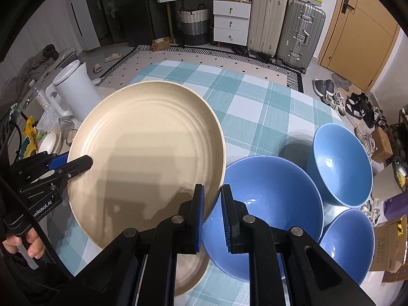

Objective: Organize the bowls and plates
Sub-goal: 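Lift the held cream plates and carry them beside the blue bowls with both tools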

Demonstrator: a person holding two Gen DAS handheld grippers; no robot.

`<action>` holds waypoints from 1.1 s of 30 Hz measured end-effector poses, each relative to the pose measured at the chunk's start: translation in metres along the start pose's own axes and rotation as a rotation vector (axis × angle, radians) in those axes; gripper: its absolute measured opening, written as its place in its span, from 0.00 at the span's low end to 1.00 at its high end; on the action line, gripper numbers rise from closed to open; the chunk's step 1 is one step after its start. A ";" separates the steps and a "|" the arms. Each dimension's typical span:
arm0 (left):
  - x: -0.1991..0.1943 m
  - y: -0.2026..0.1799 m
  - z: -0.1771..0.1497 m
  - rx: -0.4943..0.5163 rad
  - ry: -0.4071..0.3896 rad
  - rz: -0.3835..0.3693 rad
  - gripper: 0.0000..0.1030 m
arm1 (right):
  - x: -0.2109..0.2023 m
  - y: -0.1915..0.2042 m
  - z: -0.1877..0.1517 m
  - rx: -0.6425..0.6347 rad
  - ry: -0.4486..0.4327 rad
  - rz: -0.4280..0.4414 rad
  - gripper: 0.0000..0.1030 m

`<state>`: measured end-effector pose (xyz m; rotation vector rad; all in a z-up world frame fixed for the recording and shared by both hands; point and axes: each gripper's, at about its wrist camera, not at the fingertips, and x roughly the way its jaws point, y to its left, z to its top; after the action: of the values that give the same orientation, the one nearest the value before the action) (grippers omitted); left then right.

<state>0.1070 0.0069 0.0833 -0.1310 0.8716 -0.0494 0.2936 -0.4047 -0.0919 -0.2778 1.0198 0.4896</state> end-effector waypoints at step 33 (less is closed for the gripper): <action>-0.036 -0.012 -0.065 0.018 0.004 -0.029 0.17 | -0.024 0.014 -0.067 0.028 -0.044 0.042 0.13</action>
<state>0.0341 -0.0073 0.0714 -0.1264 0.8730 -0.0848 0.2258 -0.4285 -0.1049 -0.2200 0.9905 0.5164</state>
